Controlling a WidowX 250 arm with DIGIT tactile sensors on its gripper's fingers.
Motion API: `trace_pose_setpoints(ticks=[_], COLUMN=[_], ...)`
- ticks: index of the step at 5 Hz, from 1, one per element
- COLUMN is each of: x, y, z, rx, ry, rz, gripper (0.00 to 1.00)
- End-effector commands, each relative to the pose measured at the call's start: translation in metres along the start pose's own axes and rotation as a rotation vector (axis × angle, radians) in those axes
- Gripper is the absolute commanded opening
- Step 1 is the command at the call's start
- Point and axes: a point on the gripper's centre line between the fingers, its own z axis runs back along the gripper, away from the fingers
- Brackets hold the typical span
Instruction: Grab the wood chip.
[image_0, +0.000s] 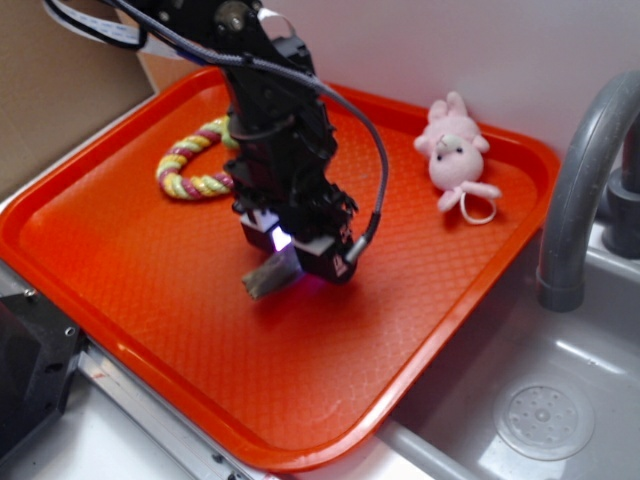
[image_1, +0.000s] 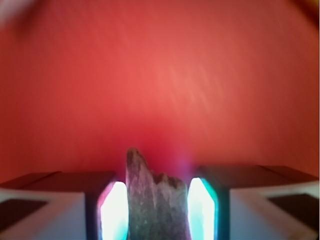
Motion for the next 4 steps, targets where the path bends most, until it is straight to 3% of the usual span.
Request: trace_pose_setpoints(ticks=[1, 2, 3, 4], x=[0.016, 0.003, -0.012, -0.023], y=[0.028, 0.047, 0.06, 0.066], z=[0.104, 0.143, 0.171, 0.182], rx=[-0.087, -0.078, -0.038, -0.086], ry=[-0.014, 0.002, -0.052, -0.16], rz=[-0.152, -0.213, -0.165, -0.193], gripper=[0.0, 0.0, 0.0, 0.0])
